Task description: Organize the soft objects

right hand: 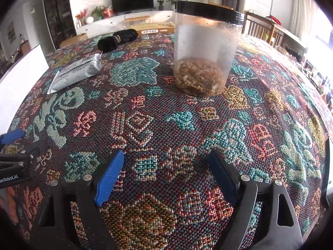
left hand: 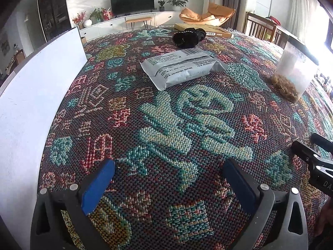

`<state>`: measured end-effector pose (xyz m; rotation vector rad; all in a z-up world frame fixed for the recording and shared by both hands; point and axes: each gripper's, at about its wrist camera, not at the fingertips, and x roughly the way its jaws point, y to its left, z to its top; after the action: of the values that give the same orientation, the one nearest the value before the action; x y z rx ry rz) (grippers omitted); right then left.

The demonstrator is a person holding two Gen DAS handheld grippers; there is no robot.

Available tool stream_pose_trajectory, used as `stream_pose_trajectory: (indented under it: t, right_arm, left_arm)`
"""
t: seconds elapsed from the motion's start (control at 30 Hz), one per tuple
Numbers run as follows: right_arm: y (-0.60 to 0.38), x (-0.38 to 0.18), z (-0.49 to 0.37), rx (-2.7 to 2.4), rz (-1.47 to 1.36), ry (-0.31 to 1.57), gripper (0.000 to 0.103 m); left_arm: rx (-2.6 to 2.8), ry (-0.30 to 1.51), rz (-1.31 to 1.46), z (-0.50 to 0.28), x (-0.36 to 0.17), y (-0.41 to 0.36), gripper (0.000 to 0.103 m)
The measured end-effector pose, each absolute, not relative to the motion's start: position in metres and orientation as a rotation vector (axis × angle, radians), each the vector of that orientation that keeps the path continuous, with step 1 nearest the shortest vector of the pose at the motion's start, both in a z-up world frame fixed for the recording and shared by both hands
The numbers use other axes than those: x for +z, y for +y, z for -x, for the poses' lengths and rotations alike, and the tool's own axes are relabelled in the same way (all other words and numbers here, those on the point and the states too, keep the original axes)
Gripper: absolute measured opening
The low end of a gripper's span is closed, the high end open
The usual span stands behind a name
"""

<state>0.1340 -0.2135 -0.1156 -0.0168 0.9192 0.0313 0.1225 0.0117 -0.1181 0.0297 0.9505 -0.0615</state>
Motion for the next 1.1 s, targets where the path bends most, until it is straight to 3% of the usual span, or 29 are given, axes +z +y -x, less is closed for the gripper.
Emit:
stream_pose_trajectory:
  t: [1.1]
  right_arm:
    - [-0.2136, -0.1153, -0.1340, 0.032, 0.017, 0.919, 0.086]
  left_arm:
    - [-0.063, 0.952, -0.026, -0.1195, -0.1167, 0.0130, 0.103]
